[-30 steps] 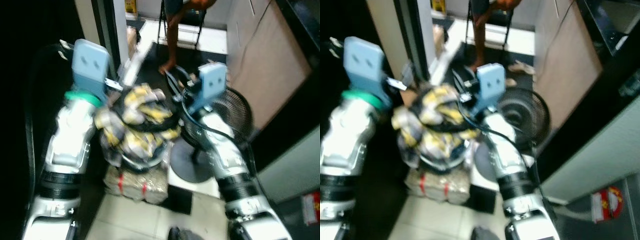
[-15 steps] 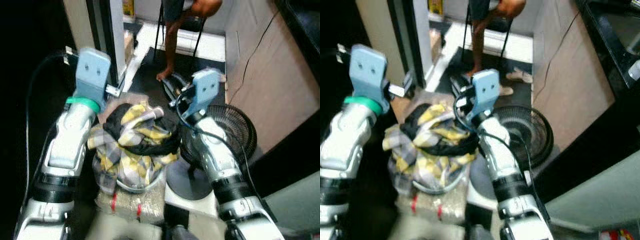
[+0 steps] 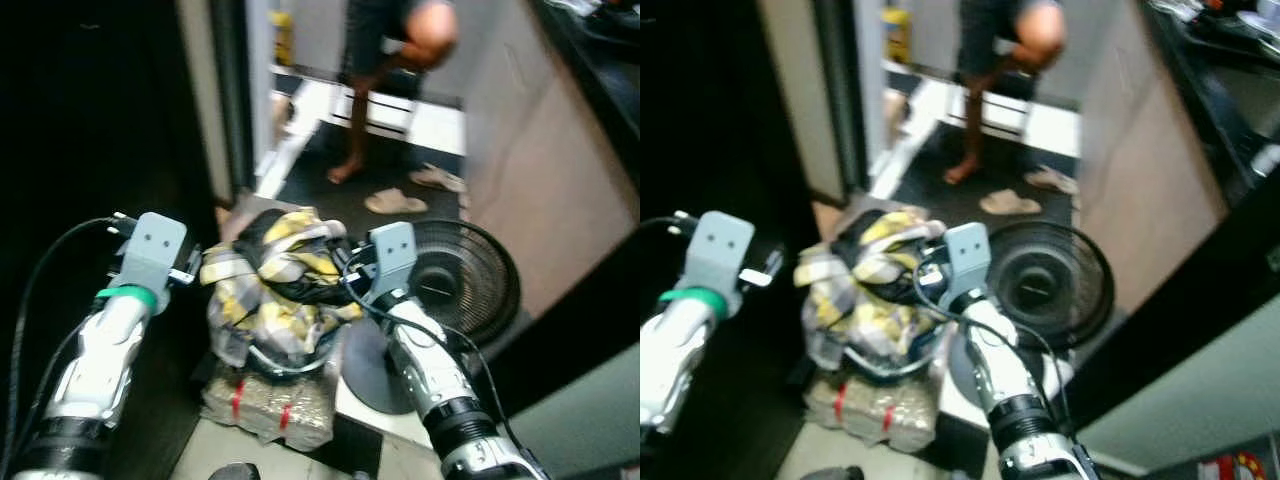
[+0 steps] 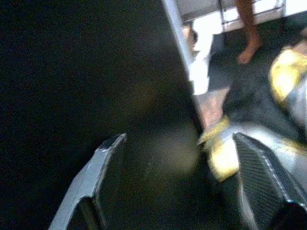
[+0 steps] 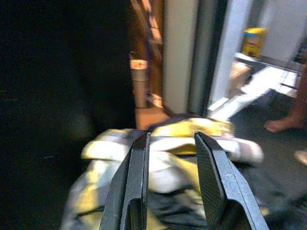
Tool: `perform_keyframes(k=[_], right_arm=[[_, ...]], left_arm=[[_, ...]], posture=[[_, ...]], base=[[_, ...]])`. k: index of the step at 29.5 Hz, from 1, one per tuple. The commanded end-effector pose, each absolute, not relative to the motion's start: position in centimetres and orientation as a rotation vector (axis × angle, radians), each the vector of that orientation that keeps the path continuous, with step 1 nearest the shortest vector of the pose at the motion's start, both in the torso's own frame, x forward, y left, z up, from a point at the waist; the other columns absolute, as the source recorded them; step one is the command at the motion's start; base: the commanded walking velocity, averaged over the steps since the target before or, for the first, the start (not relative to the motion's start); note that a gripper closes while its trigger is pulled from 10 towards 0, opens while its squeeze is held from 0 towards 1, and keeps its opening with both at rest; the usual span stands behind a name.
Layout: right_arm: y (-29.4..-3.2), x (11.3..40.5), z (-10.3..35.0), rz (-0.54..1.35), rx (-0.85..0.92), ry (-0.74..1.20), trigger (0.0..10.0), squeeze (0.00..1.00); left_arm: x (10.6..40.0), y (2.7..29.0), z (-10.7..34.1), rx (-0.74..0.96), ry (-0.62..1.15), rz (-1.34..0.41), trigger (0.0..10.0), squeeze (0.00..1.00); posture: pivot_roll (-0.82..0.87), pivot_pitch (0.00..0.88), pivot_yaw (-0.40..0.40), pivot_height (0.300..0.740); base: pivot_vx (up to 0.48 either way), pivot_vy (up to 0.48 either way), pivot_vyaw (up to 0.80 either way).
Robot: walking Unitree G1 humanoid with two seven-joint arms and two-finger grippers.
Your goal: Clothes washing
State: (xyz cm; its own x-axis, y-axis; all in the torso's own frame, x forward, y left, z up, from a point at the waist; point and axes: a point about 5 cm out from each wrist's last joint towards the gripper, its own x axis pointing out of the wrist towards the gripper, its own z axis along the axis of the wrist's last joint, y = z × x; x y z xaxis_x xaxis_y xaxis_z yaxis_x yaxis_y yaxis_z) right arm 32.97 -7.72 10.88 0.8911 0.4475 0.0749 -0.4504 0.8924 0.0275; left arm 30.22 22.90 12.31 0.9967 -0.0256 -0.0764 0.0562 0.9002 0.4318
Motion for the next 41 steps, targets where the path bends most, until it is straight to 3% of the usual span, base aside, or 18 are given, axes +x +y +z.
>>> perform_keyframes(k=[1, 8, 23, 41], right_arm=[[-8.5, 32.7, 9.9, 0.441, 0.053, -0.038, 10.0, 0.00], [-8.9, 33.0, 10.1, 0.424, 0.053, -0.052, 10.0, 0.00], [-8.9, 33.7, 11.2, 0.428, 0.039, -0.098, 10.0, 0.00], [-8.1, 33.6, 11.8, 0.459, 0.068, -0.136, 10.0, 0.00]], left_arm=[[30.2, 21.8, 11.8, 0.484, 0.068, -0.103, 10.0, 0.00], [30.0, 19.9, 11.4, 0.537, 0.044, -0.227, 10.0, 0.00], [31.3, 19.7, 12.9, 0.324, -0.011, -0.141, 10.0, 0.00], [31.9, 20.2, 13.4, 0.364, -0.037, -0.105, 10.0, 0.00]], posture=[[0.07, 0.003, -0.016, 0.740], [0.06, 0.000, -0.014, 0.740], [0.06, 0.004, -0.021, 0.740], [0.06, 0.004, -0.016, 0.740]], base=[[0.000, 0.000, 0.00], [0.000, 0.000, 0.00], [0.000, 0.000, 0.00], [0.000, 0.000, 0.00]])
